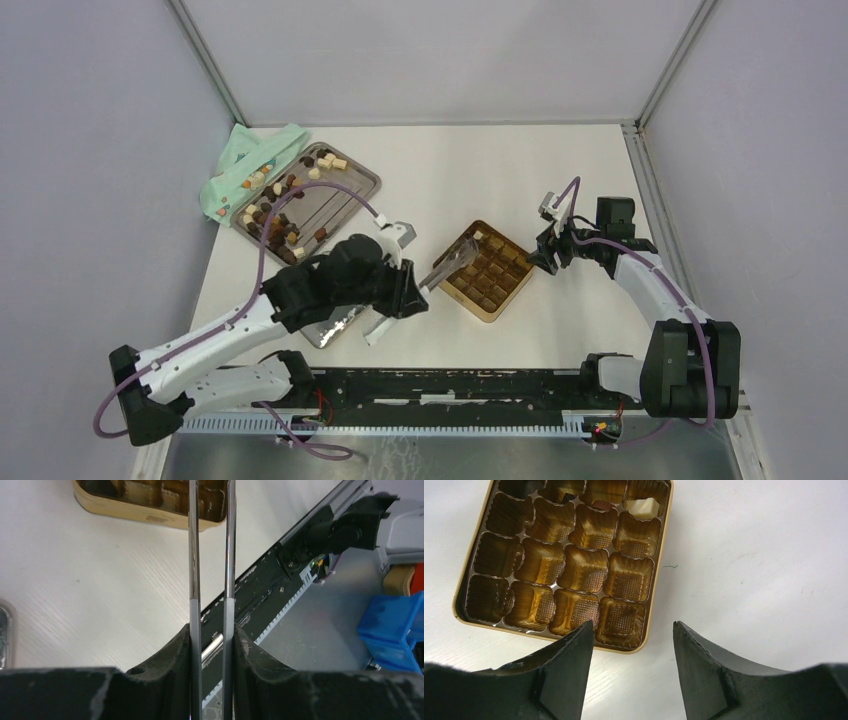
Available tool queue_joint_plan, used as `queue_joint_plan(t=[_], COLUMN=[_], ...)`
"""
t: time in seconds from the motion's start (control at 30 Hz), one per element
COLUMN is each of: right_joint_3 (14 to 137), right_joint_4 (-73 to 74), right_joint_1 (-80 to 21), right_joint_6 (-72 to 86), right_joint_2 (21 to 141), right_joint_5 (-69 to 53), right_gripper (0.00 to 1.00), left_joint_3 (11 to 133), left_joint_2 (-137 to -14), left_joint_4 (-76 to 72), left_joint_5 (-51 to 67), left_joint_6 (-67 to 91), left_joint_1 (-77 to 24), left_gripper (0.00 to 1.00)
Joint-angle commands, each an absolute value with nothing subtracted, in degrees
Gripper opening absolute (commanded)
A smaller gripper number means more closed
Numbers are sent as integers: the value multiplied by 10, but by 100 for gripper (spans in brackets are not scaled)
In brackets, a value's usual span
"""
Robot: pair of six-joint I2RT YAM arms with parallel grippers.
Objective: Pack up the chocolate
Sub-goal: Place the fake chocolate in the packing box.
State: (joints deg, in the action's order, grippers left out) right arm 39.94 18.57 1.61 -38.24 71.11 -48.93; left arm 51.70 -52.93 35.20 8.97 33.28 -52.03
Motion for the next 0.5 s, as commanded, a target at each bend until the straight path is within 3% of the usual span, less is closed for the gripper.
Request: queue_joint_plan(t=[0.0,0.2,0.47], right_joint_3=[420,419,419], right_joint_4=[183,182,182], right_joint_1=[19,20,20], right_joint_6=[-396,-396,-396], right_joint_2=[704,708,713], right_joint_5=[-487,-486,-489], right_gripper=[65,65,65], left_joint_3=[542,604,612], left_joint_2=[-568,-657,-707], left_joint_4=[329,411,435], left_joint_5=[-37,-148,-197], left_joint_6=[393,395,389], left_joint_1=[-621,-703,-709], left_gripper=[2,2,2])
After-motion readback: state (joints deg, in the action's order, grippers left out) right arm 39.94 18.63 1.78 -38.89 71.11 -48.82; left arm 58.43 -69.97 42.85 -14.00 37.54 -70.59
